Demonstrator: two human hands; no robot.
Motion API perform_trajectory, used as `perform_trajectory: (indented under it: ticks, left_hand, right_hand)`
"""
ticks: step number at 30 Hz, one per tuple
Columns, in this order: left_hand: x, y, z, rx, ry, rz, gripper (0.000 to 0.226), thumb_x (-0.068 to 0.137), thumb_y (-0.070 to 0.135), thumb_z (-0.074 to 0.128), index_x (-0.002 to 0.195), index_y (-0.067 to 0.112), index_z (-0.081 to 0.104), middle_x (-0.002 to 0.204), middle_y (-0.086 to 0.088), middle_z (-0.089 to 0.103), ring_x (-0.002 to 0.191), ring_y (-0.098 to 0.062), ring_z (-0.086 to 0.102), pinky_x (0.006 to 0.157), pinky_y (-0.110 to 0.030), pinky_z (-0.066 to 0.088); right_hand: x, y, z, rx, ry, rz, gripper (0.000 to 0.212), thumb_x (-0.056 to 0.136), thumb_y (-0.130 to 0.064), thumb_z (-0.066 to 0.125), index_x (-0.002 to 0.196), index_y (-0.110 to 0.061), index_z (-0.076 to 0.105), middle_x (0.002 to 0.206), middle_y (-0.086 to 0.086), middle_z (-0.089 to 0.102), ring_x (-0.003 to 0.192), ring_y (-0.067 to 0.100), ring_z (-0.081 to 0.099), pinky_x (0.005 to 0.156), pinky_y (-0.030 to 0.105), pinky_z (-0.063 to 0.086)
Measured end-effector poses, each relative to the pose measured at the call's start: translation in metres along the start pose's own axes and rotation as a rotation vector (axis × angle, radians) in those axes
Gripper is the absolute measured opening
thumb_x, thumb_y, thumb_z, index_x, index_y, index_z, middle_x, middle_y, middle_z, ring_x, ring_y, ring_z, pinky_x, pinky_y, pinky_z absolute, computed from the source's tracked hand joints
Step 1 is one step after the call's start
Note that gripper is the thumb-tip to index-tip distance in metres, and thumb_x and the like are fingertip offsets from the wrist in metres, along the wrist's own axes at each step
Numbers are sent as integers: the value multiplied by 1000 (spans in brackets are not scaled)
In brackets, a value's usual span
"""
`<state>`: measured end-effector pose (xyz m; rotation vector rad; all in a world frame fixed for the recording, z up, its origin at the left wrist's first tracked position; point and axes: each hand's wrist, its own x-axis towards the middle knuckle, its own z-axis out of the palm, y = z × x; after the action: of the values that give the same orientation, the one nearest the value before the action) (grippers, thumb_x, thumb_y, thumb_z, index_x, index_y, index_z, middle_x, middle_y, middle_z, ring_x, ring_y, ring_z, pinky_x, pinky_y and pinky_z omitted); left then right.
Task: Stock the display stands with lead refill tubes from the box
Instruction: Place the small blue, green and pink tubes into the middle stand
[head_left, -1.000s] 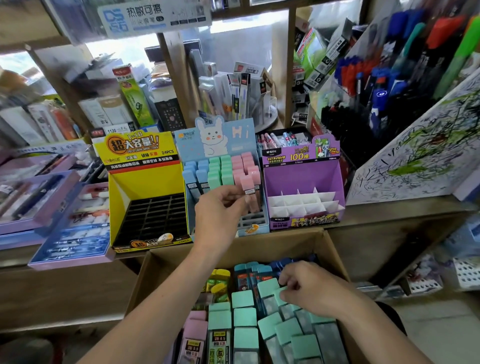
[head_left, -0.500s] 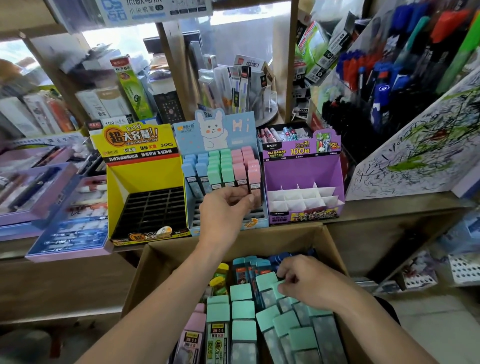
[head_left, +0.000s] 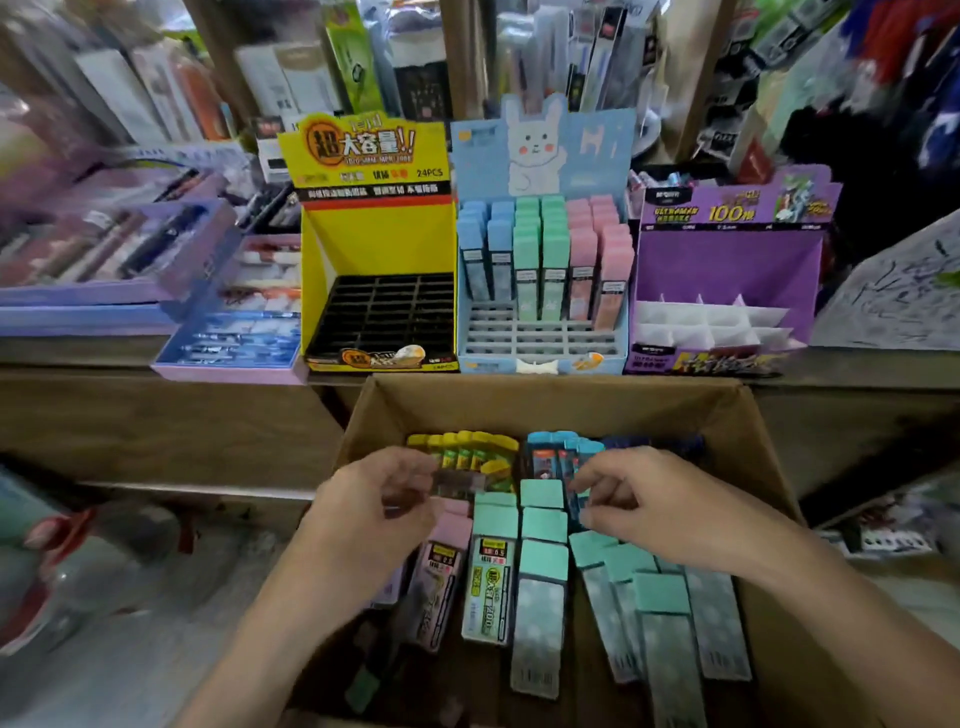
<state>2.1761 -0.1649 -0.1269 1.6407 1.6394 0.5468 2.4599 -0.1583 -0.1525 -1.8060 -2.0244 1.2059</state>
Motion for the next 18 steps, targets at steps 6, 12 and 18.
perform_trajectory:
  ticks: [6,12,18]
  left_hand:
    - [-29,-26,11,153,-99,-104,30,87,24,69,110,42,61,102,24,68,97,5,63,81,-13,51]
    - [-37,-33,13,335,-235,-178,34,89,23,61,115,41,50,109,20,54,102,-5,53,80,-20,38]
    - [-37,-36,14,379,-354,-252,24,88,26,65,107,34,53,110,10,60,99,-12,60,86,-29,52]
  right_hand:
    - [-1,-36,34,-34,-192,-78,28,94,-35,73,121,-28,68,98,-12,71,86,-3,66,76,19,56]
    - [4,-55,66,-30,-342,-80,36,94,-32,71,129,-29,61,99,-14,71,87,0,65,83,31,58]
    - [-2,-53,75,-68,-485,-26,30,93,-35,73,122,-30,66,102,-15,76,90,-1,68,87,33,58]
